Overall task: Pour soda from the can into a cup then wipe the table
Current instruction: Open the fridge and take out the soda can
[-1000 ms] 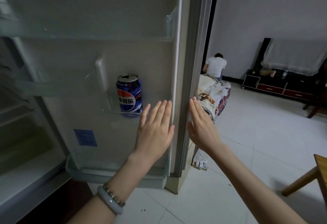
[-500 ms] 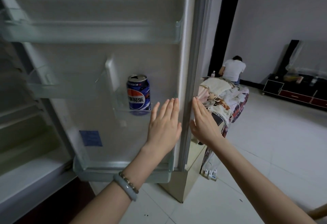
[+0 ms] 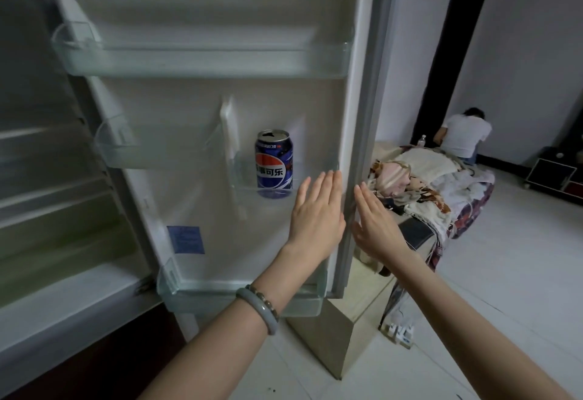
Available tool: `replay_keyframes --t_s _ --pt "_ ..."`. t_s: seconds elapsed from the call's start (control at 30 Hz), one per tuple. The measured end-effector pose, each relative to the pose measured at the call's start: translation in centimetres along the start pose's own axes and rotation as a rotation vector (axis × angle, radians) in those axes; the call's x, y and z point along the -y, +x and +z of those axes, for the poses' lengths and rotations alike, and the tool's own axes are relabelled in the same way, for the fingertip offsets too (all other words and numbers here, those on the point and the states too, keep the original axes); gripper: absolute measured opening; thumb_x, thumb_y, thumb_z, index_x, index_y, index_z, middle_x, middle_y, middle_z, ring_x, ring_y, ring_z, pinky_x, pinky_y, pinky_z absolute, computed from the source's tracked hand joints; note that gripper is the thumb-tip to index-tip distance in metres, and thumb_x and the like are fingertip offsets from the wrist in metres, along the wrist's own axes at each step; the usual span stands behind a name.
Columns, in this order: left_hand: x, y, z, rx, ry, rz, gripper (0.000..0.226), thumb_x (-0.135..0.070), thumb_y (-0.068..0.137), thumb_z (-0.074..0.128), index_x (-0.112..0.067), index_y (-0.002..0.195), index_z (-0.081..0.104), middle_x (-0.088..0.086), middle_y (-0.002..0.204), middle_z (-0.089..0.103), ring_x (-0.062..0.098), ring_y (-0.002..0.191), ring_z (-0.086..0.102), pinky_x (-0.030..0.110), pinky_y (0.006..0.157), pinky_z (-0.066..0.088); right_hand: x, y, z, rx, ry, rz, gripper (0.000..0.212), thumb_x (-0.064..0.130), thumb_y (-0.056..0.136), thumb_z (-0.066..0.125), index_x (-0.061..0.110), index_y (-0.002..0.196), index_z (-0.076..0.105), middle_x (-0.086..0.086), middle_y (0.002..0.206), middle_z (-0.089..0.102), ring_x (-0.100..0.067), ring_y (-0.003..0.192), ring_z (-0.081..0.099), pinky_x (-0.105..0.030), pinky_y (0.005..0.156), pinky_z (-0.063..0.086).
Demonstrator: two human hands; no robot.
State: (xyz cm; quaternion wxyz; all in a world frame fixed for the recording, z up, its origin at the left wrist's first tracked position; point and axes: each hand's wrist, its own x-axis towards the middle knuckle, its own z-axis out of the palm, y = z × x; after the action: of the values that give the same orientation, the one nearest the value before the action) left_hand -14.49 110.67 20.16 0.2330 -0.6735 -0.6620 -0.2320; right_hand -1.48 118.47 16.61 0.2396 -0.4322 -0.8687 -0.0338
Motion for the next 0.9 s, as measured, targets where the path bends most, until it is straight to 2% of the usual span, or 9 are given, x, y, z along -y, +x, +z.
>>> replay_keyframes --t_s 0.23,0.63,0.73,0.83,0.9 --pt "0.3 1.0 1.0 0.012 0.013 0.012 0.069 -0.030 0.095 0.045 -0.006 0.150 0.011 0.010 0.157 0.022 0.022 0.146 0.017 0.037 0.114 -0.010 -0.9 1.4 0.7 0.013 -0.040 -0.020 0.069 0.019 0.095 0.046 0.006 0.148 0.005 -0.013 0.157 0.004 -0.016 0.145 0.001 -0.026 0.113 -0.003" --pt "0.9 1.5 1.1 0.047 -0.014 0.055 0.067 -0.031 0.097 0.040 -0.008 0.150 0.007 0.009 0.158 0.015 0.020 0.147 0.010 0.035 0.113 -0.013 -0.9 2.1 0.4 0.042 -0.041 -0.019 0.065 0.020 0.097 0.042 0.005 0.148 0.005 -0.014 0.157 0.004 -0.020 0.146 0.003 -0.027 0.115 -0.001" --pt "1.5 1.1 0.2 0.050 -0.106 0.091 0.063 -0.032 0.098 0.039 -0.011 0.151 0.012 0.006 0.158 0.016 0.017 0.147 0.010 0.032 0.115 -0.011 0.2 2.1 -1.0 -0.029 -0.031 -0.012 0.061 0.009 0.094 0.038 0.001 0.148 0.010 -0.018 0.156 0.012 -0.024 0.145 0.012 -0.032 0.118 0.010" --pt "2.8 0.2 -1.4 -0.006 -0.194 0.074 0.062 -0.033 0.097 0.041 -0.012 0.150 0.017 0.005 0.158 0.018 0.015 0.147 0.010 0.031 0.119 -0.003 2.2 2.3 -3.4 -0.154 -0.007 -0.093 0.066 -0.008 0.081 0.047 -0.005 0.143 0.024 -0.024 0.149 0.028 -0.031 0.140 0.027 -0.036 0.116 0.019" --pt "4.1 -0.4 -2.9 -0.096 -0.210 0.067 0.061 -0.031 0.095 0.047 -0.009 0.148 0.025 0.007 0.156 0.026 0.018 0.145 0.017 0.031 0.120 0.005 3.7 2.7 -5.1 -0.232 0.048 -0.158 0.067 -0.011 0.075 0.052 -0.007 0.140 0.033 -0.026 0.144 0.037 -0.035 0.135 0.037 -0.035 0.112 0.023"
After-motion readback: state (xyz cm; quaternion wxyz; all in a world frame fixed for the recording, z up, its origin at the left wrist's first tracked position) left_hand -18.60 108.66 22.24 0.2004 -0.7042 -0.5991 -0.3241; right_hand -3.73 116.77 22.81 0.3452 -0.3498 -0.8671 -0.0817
